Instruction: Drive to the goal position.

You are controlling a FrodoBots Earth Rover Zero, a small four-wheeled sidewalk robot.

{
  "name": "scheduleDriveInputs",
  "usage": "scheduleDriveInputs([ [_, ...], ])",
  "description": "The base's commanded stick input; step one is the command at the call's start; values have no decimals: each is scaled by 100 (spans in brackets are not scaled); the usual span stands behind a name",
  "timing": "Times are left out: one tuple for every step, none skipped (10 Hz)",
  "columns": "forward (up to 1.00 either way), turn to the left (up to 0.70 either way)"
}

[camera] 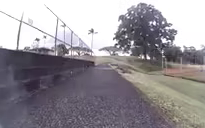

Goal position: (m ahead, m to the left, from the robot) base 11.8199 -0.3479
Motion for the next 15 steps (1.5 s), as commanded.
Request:
scheduleDriveInputs([
  [85, 0],
  [85, 0],
  [85, 0],
  [85, 0],
  [85, 0],
  [85, 0],
  [85, 0],
  [85, 0],
  [85, 0],
  [85, 6],
  [85, 10],
  [85, 12],
  [85, 3],
  [85, 0],
  [85, 0],
])
